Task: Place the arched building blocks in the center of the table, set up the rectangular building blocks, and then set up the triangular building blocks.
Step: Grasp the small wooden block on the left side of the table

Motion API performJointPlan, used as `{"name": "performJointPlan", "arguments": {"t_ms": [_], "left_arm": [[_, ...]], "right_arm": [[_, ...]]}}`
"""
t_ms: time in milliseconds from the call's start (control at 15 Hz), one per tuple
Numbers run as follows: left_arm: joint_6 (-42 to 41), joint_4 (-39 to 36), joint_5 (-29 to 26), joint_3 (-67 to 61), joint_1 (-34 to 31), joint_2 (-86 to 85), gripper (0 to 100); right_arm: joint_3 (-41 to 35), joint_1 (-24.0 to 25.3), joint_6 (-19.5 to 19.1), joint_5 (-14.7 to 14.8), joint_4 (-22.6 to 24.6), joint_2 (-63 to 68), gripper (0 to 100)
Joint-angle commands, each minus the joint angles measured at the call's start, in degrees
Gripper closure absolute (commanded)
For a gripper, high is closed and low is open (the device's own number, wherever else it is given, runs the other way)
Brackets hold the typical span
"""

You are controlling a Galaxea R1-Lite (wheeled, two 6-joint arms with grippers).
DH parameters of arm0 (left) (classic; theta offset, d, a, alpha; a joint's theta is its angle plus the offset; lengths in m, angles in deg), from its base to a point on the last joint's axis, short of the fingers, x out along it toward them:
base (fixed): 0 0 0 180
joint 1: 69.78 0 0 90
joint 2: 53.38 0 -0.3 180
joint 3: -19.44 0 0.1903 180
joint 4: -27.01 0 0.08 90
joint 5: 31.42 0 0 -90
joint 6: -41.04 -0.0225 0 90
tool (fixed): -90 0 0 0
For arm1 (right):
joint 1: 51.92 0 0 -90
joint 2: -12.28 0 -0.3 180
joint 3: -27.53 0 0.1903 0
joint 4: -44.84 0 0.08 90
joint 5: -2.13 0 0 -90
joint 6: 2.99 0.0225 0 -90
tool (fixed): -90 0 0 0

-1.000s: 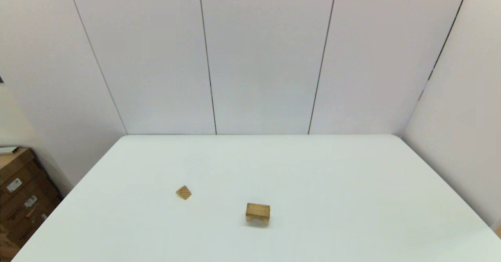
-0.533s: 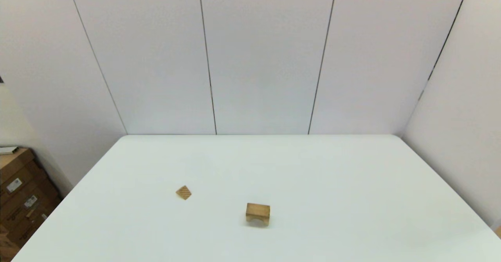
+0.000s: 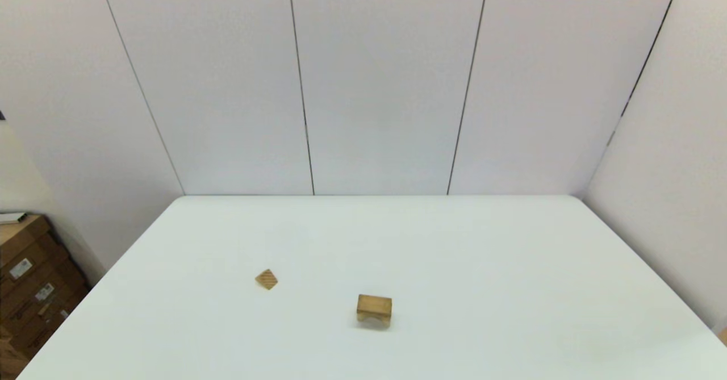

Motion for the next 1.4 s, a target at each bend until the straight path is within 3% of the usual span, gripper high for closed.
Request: {"name": "performJointPlan", "arguments": {"t_ms": [67, 1400], "left_arm": [[-0.02, 0.0, 0.01, 0.0, -0.05, 0.0, 0], [-0.63, 0.08, -0.08, 0.0, -0.05, 0.0, 0]], "right_arm": [[-0.18, 0.04, 1.49, 0.19, 0.08, -0.11, 0], [-0.18, 0.04, 1.58, 0.19, 0.17, -0.11, 0]]}}
